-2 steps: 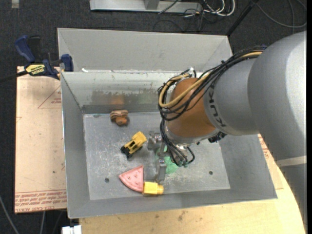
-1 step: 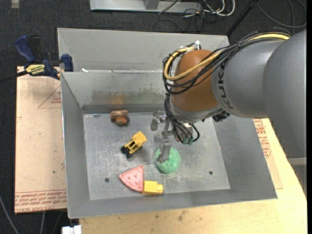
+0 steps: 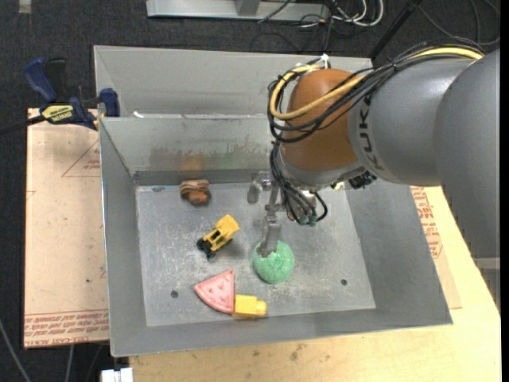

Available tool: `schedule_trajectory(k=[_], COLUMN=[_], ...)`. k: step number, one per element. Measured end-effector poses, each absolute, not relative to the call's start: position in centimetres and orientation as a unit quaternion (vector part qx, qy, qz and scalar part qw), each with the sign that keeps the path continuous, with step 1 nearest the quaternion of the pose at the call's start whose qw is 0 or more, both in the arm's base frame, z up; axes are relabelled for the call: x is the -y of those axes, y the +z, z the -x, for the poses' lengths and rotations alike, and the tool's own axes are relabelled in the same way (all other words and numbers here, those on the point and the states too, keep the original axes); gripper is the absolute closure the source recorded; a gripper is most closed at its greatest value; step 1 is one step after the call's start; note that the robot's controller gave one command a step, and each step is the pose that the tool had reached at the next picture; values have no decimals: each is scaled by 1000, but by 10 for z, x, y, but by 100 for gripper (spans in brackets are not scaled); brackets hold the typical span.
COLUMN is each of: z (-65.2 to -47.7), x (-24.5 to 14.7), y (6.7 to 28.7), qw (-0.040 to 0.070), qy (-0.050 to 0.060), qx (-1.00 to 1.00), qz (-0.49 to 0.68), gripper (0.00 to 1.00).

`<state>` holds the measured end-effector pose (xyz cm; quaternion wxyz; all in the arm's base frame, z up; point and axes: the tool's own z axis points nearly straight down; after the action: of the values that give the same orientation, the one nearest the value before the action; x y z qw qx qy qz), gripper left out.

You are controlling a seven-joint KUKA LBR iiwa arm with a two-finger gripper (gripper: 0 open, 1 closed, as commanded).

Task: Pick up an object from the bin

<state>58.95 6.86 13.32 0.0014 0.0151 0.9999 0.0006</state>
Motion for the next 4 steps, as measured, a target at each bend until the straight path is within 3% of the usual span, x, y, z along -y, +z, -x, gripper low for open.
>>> schedule_trajectory(k=[1,2,3,4], z=[-609,-614,-611,-625], x=[-63,-103,-121,-99], y=[123,83,73,84], qw=[6,2,1,1], qy=[1,0,1,2], qx=[-1000,-1000,-1000,-997], qz=[15,8,1,72], gripper=[0,0,0,0])
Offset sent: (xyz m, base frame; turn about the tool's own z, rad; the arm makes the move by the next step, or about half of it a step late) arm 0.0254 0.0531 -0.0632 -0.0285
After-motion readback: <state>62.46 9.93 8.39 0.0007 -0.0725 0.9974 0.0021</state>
